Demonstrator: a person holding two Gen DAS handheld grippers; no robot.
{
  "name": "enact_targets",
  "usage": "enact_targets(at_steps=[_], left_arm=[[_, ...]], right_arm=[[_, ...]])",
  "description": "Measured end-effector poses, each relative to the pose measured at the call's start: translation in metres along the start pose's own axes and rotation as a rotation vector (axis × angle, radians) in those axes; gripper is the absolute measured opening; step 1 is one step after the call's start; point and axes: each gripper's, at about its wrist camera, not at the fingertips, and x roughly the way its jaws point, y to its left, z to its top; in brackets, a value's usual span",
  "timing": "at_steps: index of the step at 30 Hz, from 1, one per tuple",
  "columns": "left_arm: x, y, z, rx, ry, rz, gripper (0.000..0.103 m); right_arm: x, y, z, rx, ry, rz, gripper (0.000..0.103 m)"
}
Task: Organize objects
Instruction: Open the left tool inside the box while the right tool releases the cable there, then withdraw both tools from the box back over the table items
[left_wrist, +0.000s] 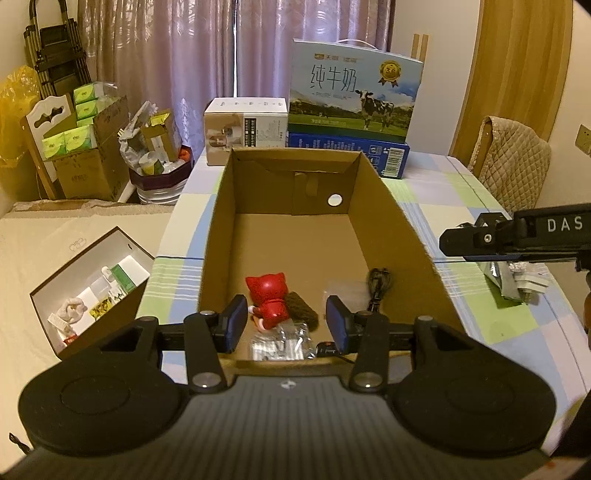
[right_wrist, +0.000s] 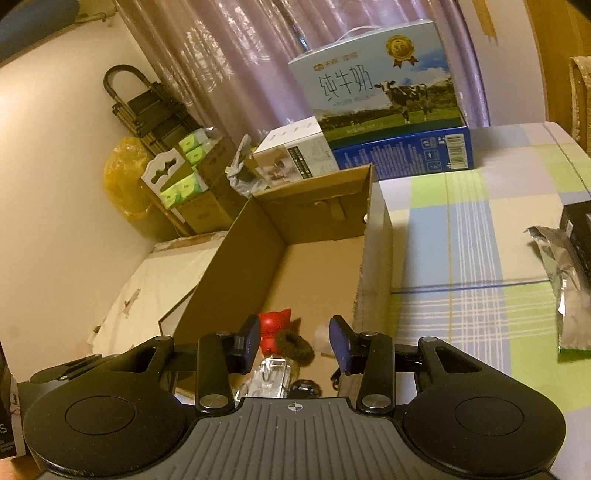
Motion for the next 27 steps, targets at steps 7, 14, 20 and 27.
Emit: enact_targets(at_steps=[7, 14, 20, 27], left_arm=[[-0.008, -0.013, -0.005, -0.006, 0.005, -0.014, 0.044], [-0.015, -0.028, -0.007, -0.001, 0.003, -0.03, 0.046], [-0.02, -0.041, -0.005, -0.001, -0.004, -0.037, 0.051], [-0.029, -0.062, -0.004, 0.014, -0.021, -0.064, 0.062]], right_arm=[[-0.02, -0.003, -0.008, 0.01, -0.013, -0.003, 0.039], [-0.042, -0.016, -0.019, 0.037, -0.022, -0.022, 0.039], [-0.06, -0.028, -0.027, 0.052, -0.03, -0.049, 0.039], [-0.091, -0.046, -0.038, 0.017, -0.064, -0.12, 0.039]])
